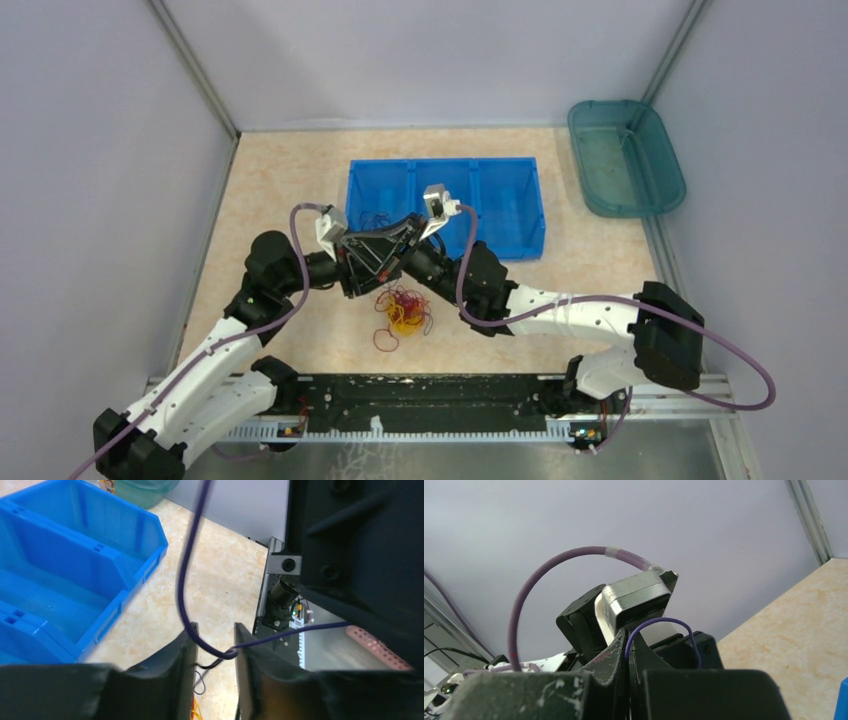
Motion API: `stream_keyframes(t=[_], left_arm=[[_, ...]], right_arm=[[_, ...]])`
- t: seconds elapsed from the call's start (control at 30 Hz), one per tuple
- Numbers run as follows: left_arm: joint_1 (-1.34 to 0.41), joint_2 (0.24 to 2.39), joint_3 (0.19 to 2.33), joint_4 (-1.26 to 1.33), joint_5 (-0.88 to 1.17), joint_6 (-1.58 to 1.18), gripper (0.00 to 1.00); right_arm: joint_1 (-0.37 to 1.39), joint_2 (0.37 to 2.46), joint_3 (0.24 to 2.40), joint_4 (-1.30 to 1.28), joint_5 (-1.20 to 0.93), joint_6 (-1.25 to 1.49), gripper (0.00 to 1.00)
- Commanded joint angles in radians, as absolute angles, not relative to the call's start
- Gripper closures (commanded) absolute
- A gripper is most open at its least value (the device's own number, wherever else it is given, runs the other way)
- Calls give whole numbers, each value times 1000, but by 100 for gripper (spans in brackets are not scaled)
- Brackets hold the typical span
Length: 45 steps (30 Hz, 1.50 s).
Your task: Untangle the cables
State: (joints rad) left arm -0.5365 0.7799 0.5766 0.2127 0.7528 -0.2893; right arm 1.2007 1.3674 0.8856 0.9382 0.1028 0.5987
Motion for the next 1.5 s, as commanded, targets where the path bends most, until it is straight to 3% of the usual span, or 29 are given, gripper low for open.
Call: stream_keyframes(t=[0.0,0.03,0.07,0.2,0.27,0.5,0.63,0.87,0.97,1.13,1.3,1.47], left_arm=[[-533,780,583,251,836,-292,81],[-534,781,588,234,841,-284,95],[-533,780,593,218,839,-277,99],[-534,776,632,171,809,-239,100],[-533,779,658,143,801,-213,100],[-534,785,740,67,784,-123,100],[-533,787,792,31,791,-94,100],[-532,789,875,-16,808,-57,100],[-533,790,902,-29,813,-62,100],[-534,788,918,-29,807,-85,100],[-533,795,931,-32,801,-98,100],[-534,799,948,-33,796,-100,100]], right_arm=[[1212,1323,931,979,77,587,100],[1211,1316,928,967,73,582,100],[1210,1307,923,955,67,574,98],[1200,1250,873,896,-3,528,57],[1181,1206,850,824,-50,526,43],[1065,1046,780,478,-371,491,21],[1058,1005,757,226,-397,371,9],[1057,908,677,167,-196,292,8],[1057,908,633,289,-72,303,11],[1057,1016,595,563,-59,308,17],[1075,1181,684,687,-69,273,29],[1079,1289,736,750,-72,299,57]])
